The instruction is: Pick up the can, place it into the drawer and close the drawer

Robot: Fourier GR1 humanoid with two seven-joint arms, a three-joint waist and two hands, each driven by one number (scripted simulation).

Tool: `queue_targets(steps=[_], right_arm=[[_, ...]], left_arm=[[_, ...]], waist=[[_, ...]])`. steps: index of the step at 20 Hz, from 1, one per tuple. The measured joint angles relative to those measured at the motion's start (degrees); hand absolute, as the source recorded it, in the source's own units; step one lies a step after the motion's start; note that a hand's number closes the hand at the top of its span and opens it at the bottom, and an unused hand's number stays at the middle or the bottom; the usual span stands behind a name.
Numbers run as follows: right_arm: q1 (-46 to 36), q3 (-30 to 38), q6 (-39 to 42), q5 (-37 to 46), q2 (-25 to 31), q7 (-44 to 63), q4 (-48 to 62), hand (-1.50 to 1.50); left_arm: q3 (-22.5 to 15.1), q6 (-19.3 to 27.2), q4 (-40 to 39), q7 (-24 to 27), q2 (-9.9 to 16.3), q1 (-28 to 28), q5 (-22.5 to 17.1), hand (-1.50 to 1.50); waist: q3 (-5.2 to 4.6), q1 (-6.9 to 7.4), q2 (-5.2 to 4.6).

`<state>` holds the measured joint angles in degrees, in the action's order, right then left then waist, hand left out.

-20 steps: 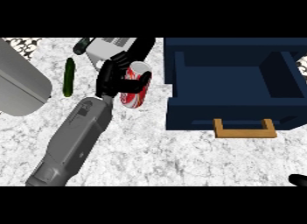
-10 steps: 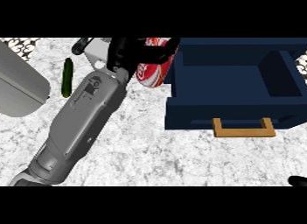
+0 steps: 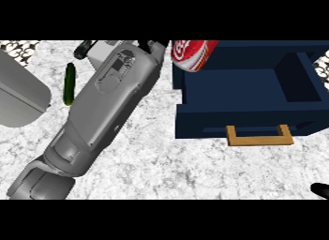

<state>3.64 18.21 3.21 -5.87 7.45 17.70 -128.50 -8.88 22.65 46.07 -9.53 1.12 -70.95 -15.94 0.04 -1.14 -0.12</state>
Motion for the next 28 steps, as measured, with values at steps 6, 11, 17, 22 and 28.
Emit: queue_targets(steps=[6,11,17,22,28], right_arm=[[-1.35,-0.57,-0.18,0.83,0.17,0.04,0.83,-1.50],[-1.50,-0.71,-0.26,0.27,0.20,1.31,-0.69,-1.50],[-3.09,-0.80,0.13,-0.34,1.20,2.34,-0.32,-1.50],[-3.93,-1.04,0.43,-0.08,1.67,2.20,0.57,-1.50],[-6.85,-1.31,0.01,0.03,2.86,4.05,1.16,-1.50]], left_arm=[[-1.17,1.99,-7.91,-0.75,-0.85,-8.25,-2.16,1.50],[-2.38,2.65,-14.71,-0.93,-1.03,-14.01,-4.06,1.50],[-5.23,4.68,-20.15,0.70,-1.10,-17.77,-7.28,1.50],[-8.21,8.19,-23.16,1.96,-1.12,-19.13,-9.15,-1.50],[-10.56,12.88,-25.34,3.38,-1.12,-20.35,-11.51,-1.50]], waist=[[0.02,-0.86,-0.21],[0.06,-1.78,-0.43],[0.09,-2.93,-0.74],[0.12,-3.63,-0.90],[0.14,-4.45,-1.15]])
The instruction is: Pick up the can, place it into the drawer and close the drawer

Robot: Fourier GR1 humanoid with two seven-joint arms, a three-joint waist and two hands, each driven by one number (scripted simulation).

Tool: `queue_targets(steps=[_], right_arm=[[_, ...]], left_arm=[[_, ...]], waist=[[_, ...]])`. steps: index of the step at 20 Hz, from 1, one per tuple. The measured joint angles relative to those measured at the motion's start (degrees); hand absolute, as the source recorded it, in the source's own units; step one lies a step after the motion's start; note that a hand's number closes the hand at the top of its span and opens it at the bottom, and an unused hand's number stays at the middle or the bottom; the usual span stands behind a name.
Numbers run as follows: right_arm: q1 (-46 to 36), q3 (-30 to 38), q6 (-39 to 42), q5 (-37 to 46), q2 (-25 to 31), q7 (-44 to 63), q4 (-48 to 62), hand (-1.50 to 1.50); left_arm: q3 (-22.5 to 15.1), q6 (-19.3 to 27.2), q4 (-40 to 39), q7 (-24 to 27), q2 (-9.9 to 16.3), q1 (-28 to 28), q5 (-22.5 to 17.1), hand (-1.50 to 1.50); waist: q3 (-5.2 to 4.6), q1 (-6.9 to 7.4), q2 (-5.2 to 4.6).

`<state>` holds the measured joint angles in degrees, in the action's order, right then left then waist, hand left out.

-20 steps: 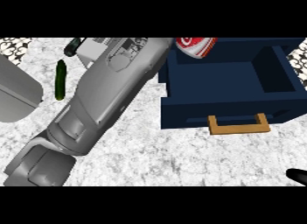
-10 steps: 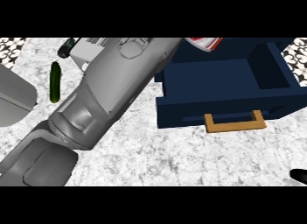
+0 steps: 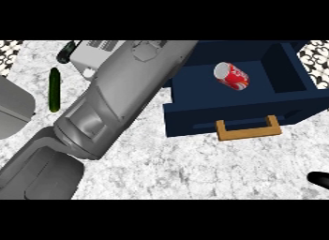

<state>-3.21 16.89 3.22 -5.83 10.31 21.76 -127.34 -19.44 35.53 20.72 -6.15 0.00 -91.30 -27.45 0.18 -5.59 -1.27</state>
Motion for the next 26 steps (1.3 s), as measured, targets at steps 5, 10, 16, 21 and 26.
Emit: queue_targets(steps=[5,10,16,21,26], right_arm=[[-1.27,-0.97,0.91,2.85,1.79,-1.36,0.49,-1.50],[-3.46,-3.11,2.50,7.12,4.36,-3.86,1.36,-1.50],[-6.48,-7.78,3.19,17.38,7.64,-7.51,4.88,-1.50],[-9.40,-13.01,2.04,27.61,9.18,-9.93,9.64,-1.50],[-12.88,-18.66,-0.83,37.25,8.75,-13.47,18.69,-1.50]], left_arm=[[-0.86,1.74,-1.25,1.41,0.01,-0.67,-1.70,-1.50],[-0.04,2.14,-2.32,2.60,0.00,-1.66,-4.02,-1.50],[1.07,1.70,-2.26,4.81,0.00,-1.18,-6.98,-1.50],[1.65,1.86,-2.67,6.15,0.00,-1.93,-8.37,-1.50],[1.33,2.28,-3.61,7.05,0.01,-2.73,-8.47,-1.50]], waist=[[0.01,-0.06,-0.17],[0.00,-0.24,-0.51],[-0.04,0.66,-0.59],[-0.07,1.85,-0.43],[-0.05,3.17,-0.33]])
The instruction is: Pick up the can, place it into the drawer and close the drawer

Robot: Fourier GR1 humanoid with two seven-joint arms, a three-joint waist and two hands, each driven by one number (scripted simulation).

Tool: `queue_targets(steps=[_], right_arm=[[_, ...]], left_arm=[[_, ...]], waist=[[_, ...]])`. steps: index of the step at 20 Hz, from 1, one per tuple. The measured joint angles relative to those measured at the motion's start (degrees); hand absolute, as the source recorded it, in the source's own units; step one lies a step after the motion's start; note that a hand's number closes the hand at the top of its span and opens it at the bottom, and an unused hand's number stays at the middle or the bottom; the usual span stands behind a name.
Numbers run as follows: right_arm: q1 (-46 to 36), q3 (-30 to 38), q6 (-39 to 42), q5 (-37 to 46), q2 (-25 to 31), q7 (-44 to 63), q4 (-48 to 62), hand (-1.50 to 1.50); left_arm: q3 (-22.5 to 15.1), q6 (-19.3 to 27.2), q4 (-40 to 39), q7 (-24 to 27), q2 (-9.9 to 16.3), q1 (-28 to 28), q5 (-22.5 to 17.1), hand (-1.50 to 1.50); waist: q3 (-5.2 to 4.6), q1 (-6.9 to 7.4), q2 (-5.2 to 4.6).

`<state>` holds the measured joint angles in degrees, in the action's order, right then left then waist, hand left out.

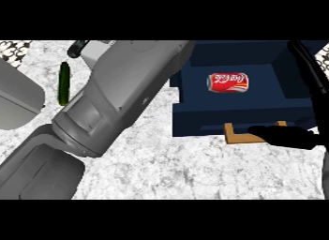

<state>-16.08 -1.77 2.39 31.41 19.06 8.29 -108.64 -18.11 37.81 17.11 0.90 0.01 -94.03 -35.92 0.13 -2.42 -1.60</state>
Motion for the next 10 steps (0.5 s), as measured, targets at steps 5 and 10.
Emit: queue_targets(steps=[5,10], right_arm=[[-4.46,-4.00,-3.35,8.34,-0.70,-2.49,10.66,-1.50],[-8.98,-6.23,-8.14,15.43,-2.19,-5.25,22.82,-1.50]], left_arm=[[-0.35,-0.61,-0.65,0.23,0.00,0.07,0.64,-1.50],[0.70,-2.76,-0.55,-0.75,1.26,0.00,0.72,-1.50]], waist=[[-0.04,1.18,0.37],[-0.06,2.42,0.64]])
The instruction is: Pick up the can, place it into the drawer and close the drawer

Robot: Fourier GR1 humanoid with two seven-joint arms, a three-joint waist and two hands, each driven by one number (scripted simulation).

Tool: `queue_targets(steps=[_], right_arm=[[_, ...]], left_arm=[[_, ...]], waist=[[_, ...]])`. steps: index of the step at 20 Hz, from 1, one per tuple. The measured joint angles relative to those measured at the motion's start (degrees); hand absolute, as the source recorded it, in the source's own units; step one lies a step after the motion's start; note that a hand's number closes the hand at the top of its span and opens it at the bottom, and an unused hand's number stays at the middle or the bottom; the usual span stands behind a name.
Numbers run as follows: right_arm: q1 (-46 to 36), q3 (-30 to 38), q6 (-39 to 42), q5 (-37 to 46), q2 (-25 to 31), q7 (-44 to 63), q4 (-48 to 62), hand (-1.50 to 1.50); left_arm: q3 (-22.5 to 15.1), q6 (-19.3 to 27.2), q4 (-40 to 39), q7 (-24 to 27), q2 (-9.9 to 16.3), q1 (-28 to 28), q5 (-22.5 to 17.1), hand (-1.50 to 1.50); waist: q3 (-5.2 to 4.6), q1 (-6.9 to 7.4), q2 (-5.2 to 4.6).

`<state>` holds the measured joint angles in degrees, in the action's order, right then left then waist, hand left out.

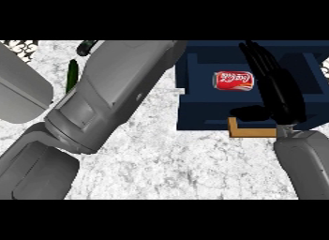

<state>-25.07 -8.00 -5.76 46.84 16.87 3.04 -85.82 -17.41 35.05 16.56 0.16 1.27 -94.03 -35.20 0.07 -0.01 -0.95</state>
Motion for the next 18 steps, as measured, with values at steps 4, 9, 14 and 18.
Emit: queue_targets(steps=[4,9,14,18], right_arm=[[-3.49,-0.74,-4.67,4.16,-1.87,-2.32,9.41,-1.50],[-9.58,0.68,-11.33,7.69,-4.23,-4.49,22.62,-1.50],[-16.47,3.39,-19.51,10.85,-5.80,-5.06,34.79,-1.50],[-22.00,5.36,-25.11,12.52,-7.03,-5.06,43.01,-1.50]], left_arm=[[0.47,-0.53,0.57,-0.48,1.09,0.58,0.69,-1.50],[0.54,-1.42,2.42,-1.78,3.66,2.23,1.69,-1.50],[0.27,-2.44,5.33,-2.93,5.68,4.66,2.52,-1.50],[0.10,-3.51,7.87,-4.92,8.01,6.44,3.01,-1.50]], waist=[[-0.01,0.42,0.23],[-0.01,1.42,0.39],[-0.02,2.69,0.41],[-0.02,3.37,0.41]])
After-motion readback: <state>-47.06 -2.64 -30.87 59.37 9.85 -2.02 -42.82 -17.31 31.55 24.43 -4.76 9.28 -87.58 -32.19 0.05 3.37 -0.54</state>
